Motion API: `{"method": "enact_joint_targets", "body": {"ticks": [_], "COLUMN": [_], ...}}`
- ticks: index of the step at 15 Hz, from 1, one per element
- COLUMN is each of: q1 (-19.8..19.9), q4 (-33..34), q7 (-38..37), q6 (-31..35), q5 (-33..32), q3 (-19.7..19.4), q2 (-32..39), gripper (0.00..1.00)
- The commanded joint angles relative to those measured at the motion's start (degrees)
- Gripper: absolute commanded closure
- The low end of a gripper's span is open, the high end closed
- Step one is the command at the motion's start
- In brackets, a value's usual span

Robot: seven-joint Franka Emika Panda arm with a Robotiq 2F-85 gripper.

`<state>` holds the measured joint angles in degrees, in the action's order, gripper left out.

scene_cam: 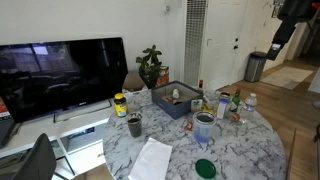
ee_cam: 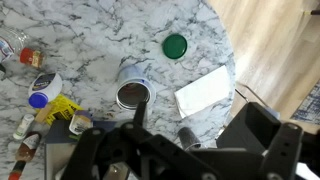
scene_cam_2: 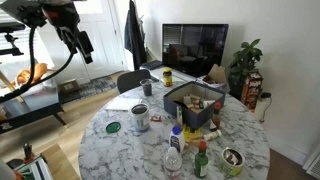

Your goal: Move the white and blue cup to the left, put the tomato ketchup on the green lid and then put the ketchup in the cup

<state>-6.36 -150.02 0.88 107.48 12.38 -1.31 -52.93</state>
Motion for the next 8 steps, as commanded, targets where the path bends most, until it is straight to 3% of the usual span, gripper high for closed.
{"method": "enact_joint_targets", "body": {"ticks": [1,5,7,8], "q1": [0.8,0.8,3.3,4.5], "q4": [0.2,0.2,0.9,-0.3], "q7": [0.5,0.5,-5.1,-6.9], "q6": [-0.3,-0.3,2.3,7.1], "q5": [0.5,0.5,0.3,-0.3], "q3": [0.5,0.5,2.6,3.9], "q2": [0.1,0.1,6.8,9.5], "gripper": [0.00,0.00,0.00,0.00]}}
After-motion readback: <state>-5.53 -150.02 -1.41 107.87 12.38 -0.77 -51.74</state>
